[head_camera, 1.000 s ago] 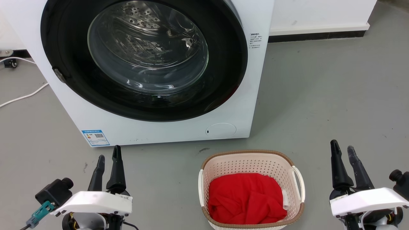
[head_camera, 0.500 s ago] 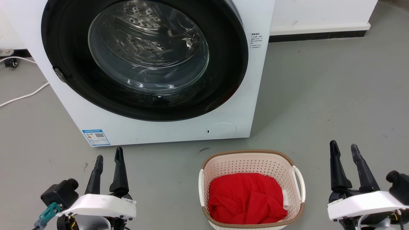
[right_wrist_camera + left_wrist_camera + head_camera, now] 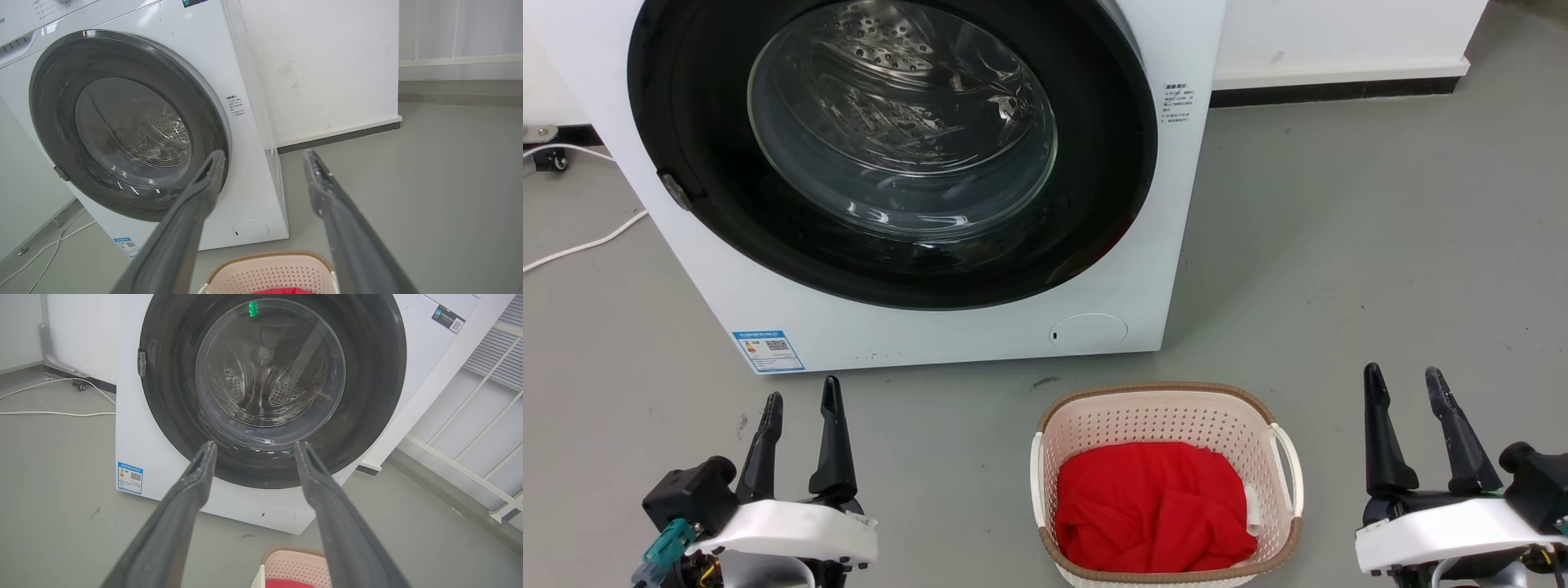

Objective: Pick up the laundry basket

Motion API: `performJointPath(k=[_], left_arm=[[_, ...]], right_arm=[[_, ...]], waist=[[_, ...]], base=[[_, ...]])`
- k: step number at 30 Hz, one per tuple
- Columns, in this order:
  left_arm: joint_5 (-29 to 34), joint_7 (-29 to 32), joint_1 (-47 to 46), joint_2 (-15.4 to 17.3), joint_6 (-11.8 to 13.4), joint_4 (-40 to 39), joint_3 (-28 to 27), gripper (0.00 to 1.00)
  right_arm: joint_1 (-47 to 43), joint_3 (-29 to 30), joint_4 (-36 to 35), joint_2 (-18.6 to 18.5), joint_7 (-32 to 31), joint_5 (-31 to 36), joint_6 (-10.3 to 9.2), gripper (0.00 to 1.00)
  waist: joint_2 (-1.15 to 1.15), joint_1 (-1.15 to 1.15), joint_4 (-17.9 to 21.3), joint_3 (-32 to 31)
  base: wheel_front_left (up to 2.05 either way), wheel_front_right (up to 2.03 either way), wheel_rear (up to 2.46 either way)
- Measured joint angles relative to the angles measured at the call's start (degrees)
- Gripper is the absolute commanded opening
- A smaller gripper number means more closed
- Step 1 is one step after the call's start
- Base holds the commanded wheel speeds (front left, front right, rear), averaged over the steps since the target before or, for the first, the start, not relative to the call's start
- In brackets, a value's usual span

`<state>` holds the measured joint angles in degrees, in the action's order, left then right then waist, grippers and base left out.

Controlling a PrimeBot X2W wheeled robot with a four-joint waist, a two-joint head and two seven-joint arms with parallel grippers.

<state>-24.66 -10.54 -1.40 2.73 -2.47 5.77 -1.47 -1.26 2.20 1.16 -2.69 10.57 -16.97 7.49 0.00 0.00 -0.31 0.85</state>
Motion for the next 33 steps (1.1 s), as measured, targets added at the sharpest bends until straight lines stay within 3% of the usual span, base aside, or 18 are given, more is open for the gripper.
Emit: performJointPath(k=[33], left_arm=[[14.4, -3.8, 0.9, 0.1, 0.0, -0.8, 0.4, 1.00]], right_arm=[[-1.8, -0.8, -1.6, 0.0, 3.8, 14.4, 0.01, 1.00]], waist=[[0.00, 0.00, -0.4, -0.2]], base=[[0.00, 0.00, 0.00]])
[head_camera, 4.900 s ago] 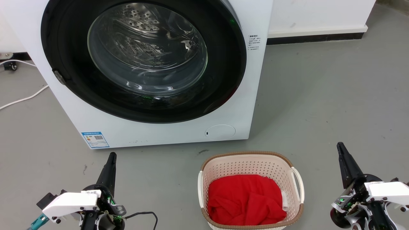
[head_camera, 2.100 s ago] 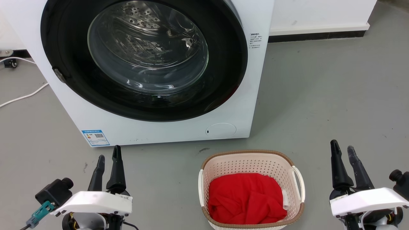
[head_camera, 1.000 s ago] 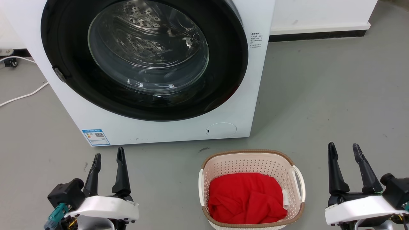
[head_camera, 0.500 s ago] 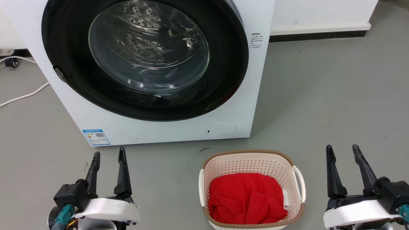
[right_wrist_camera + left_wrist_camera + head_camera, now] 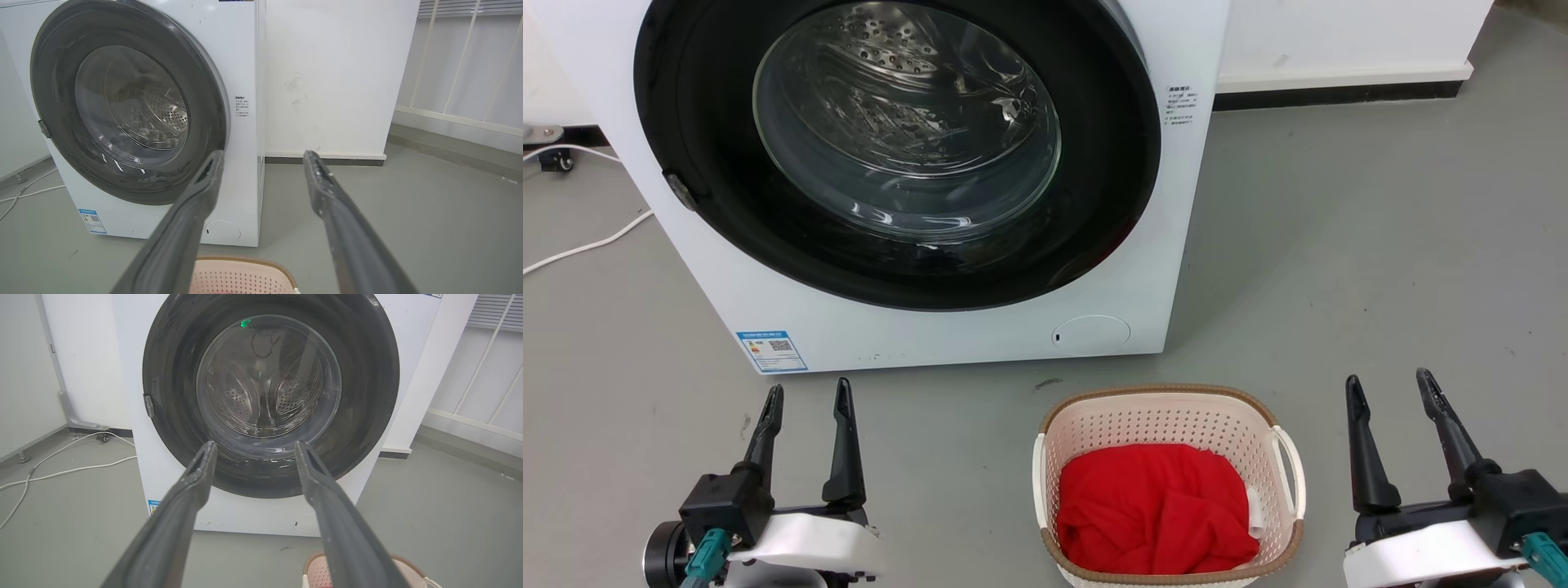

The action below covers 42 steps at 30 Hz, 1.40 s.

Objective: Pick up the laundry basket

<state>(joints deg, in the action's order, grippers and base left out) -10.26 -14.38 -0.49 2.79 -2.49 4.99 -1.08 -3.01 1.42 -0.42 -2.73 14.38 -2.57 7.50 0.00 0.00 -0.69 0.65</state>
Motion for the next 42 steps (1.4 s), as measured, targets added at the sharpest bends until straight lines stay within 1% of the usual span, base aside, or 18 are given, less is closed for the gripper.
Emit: performJointPath(k=[7, 18, 32, 38, 42], left_arm=[[2.1, -0.5, 0.3, 0.0, 0.0, 0.3, 0.1, 1.00], [2.5, -0.7, 0.3, 0.0, 0.4, 0.8, 0.0, 1.00], [2.5, -0.7, 0.4, 0.0, 0.3, 1.0, 0.0, 1.00], [3.2, -0.7, -0.2, 0.0, -1.0, 2.7, 2.3, 1.00], [3.7, -0.7, -3.0, 0.0, -1.5, 4.2, 4.5, 1.00]], right_arm=[[-0.5, -0.1, -0.1, 0.0, 0.7, 2.6, 0.00, 1.00], [-0.5, -0.1, 0.0, 0.0, 0.7, 2.2, 0.00, 1.00], [-0.5, -0.2, 0.1, 0.0, 0.7, 2.0, 0.00, 1.00], [-0.2, 0.9, 1.1, 0.0, 0.7, 1.5, 0.00, 1.00], [1.8, 2.2, 3.1, 0.0, 0.7, 1.9, 0.00, 1.00]], waist=[[0.00, 0.00, -0.1, 0.0], [0.00, 0.00, 0.0, 0.0], [0.00, 0.00, 0.0, 0.3], [0.00, 0.00, 0.3, 1.4], [0.00, 0.00, 0.6, 3.4]], base=[[0.00, 0.00, 0.00], [0.00, 0.00, 0.00], [0.00, 0.00, 0.00], [0.00, 0.00, 0.00], [0.00, 0.00, 0.00]])
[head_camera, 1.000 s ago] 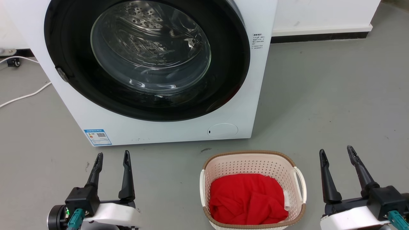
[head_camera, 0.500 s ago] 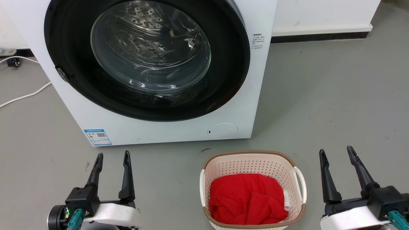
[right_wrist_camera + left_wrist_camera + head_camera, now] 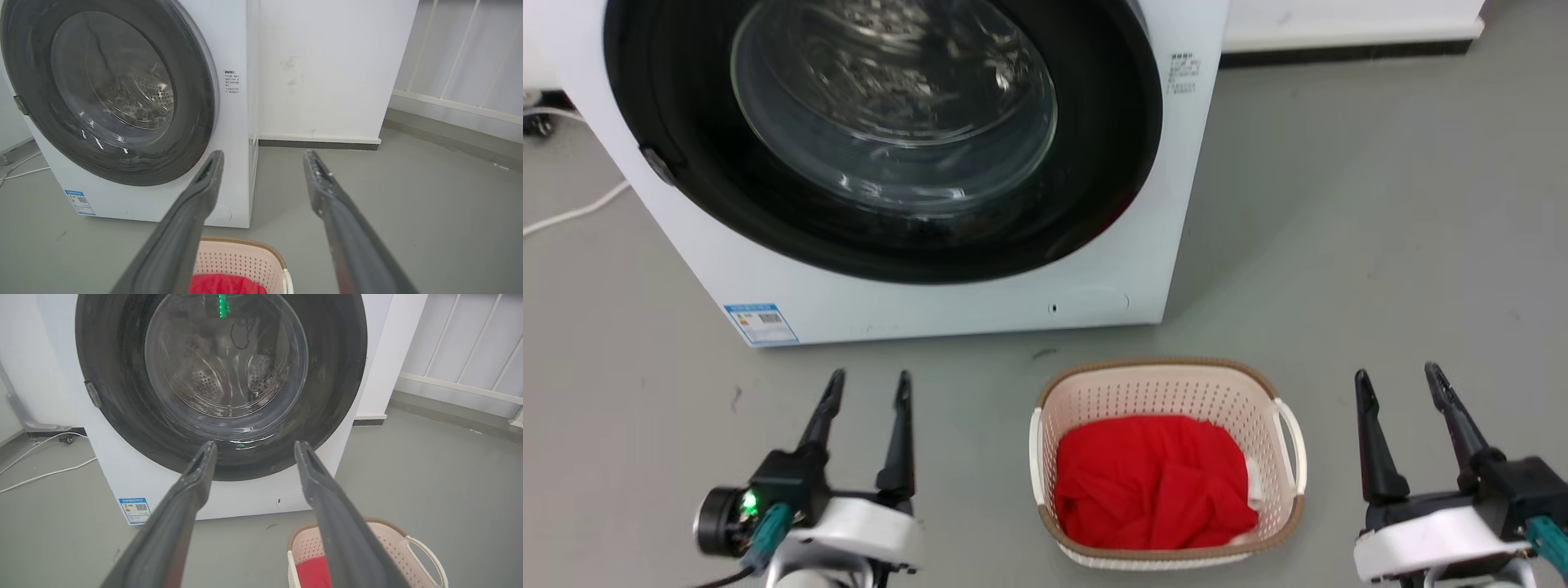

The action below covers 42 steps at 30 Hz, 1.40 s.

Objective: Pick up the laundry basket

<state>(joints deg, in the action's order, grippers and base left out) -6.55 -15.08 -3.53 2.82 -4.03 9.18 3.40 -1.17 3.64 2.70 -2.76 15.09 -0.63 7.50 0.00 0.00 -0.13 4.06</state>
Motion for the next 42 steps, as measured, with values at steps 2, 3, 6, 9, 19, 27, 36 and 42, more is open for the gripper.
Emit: performJointPath(k=[2, 3, 6, 9, 19, 27, 36, 42], left_arm=[[0.3, 0.0, -1.6, 0.0, -0.3, 1.6, 1.4, 1.00], [0.4, 0.0, -2.5, 0.0, -0.5, 2.4, 2.0, 1.00], [0.4, 0.0, -6.2, 0.0, -1.1, 5.2, 3.9, 1.00], [0.3, 0.0, -9.7, 0.0, -1.8, 9.0, 5.9, 1.00], [-1.2, 0.0, -21.0, 0.0, -3.0, 24.0, 11.8, 1.00], [-2.2, 0.0, -29.1, 0.0, -3.2, 31.1, 13.6, 1.00], [-2.1, 0.0, -35.9, 0.5, -3.3, 36.3, 13.3, 1.00], [-2.0, 0.0, -39.4, 0.7, -3.4, 38.3, 13.7, 1.00]], right_arm=[[1.5, 0.7, 1.4, 0.0, 0.0, 0.4, 0.00, 1.00], [2.3, 1.0, 2.2, 0.0, 0.0, 0.6, 0.00, 1.00], [5.7, 1.7, 5.3, 0.0, 0.0, 1.4, 0.00, 1.00], [9.3, 1.9, 8.5, 0.0, 0.0, 2.7, 0.00, 1.00], [19.8, 2.1, 17.6, 0.0, 0.0, 6.6, 0.01, 1.00], [27.3, 2.2, 24.2, 0.0, 0.0, 8.9, 0.01, 1.00], [34.8, 1.3, 30.5, -0.1, 0.0, 10.9, 0.01, 1.00], [38.8, 1.8, 35.1, 0.0, 0.0, 12.4, 0.01, 1.00]], waist=[[0.00, 0.00, 0.2, 1.4], [0.00, 0.00, 0.3, 2.2], [0.00, 0.00, 0.6, 5.0], [0.00, 0.00, 1.0, 8.0], [0.00, -0.01, 2.7, 19.5], [0.00, -0.01, 3.5, 28.2], [0.00, -0.01, 4.2, 36.9], [0.00, -0.01, 4.8, 41.6]], base=[[0.00, 0.00, 0.00], [0.00, 0.00, 0.00], [0.00, 0.00, 0.00], [0.00, 0.00, 0.00], [0.00, 0.00, 0.00], [0.00, 0.00, 0.00], [0.00, 0.00, 0.00], [0.00, 0.00, 0.00]])
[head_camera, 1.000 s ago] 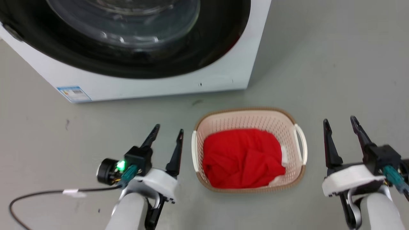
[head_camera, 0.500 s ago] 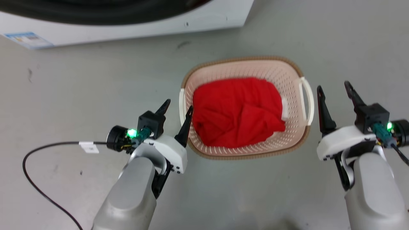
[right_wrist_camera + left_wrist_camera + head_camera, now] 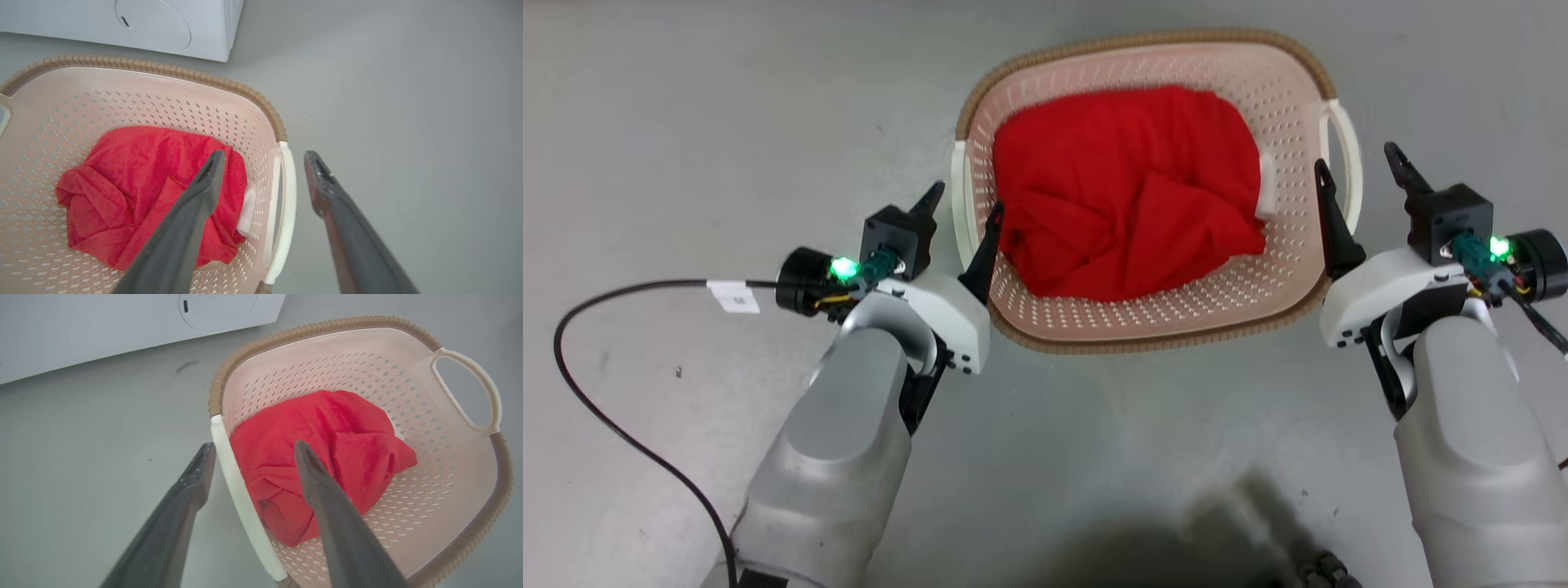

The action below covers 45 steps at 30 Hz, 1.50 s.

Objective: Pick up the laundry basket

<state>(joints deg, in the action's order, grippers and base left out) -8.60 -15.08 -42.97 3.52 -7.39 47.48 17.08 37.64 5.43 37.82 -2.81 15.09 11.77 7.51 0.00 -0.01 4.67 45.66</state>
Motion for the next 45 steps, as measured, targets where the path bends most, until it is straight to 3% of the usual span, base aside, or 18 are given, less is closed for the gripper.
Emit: performJointPath(k=[10, 28, 29, 30, 31, 32, 45], left_arm=[[-0.2, 0.0, -3.7, 0.5, 0.0, 1.3, 0.4, 1.00], [0.3, -0.2, -8.5, 1.5, -0.2, 1.1, 1.7, 1.00], [0.2, -0.2, -8.7, 1.5, -0.2, 1.3, 2.0, 0.93], [0.2, -0.2, -8.9, 1.5, -0.2, 1.4, 2.1, 0.47], [0.2, -0.2, -9.0, 1.6, -0.2, 1.4, 2.2, 0.00], [-0.1, -0.2, -9.2, 1.6, -0.1, 1.6, 2.6, 0.00], [-2.3, 0.0, -9.5, 1.7, 0.6, 3.2, 3.8, 0.00]], right_arm=[[4.3, 3.1, 6.5, 0.0, 0.0, 2.2, 0.01, 1.00], [12.0, 2.6, 13.3, -0.1, 0.0, 2.9, 0.00, 1.00], [12.3, 2.4, 13.4, -0.1, 0.0, 2.8, 0.00, 1.00], [12.6, 2.2, 13.5, -0.1, 0.0, 2.7, 0.00, 1.00], [12.8, 1.9, 13.5, -0.1, 0.0, 2.6, 0.00, 0.31], [12.9, 1.7, 13.6, -0.1, 0.0, 2.6, 0.00, 0.00], [12.7, -0.7, 15.8, 0.0, 0.0, 1.4, -0.12, 0.00]], waist=[[0.00, 0.00, 0.4, 5.4], [0.00, 0.00, 0.6, 12.4], [0.00, 0.00, 0.6, 12.5], [0.00, 0.01, 0.6, 12.7], [0.00, 0.01, 0.7, 12.8], [0.00, 0.01, 0.7, 12.9], [0.00, 0.01, 0.6, 10.5]], base=[[0.00, 0.00, 0.00], [0.00, 0.00, 0.00], [0.00, 0.00, 0.00], [0.00, 0.00, 0.00], [0.00, 0.00, 0.00], [0.00, 0.00, 0.00], [0.00, 0.00, 0.00]])
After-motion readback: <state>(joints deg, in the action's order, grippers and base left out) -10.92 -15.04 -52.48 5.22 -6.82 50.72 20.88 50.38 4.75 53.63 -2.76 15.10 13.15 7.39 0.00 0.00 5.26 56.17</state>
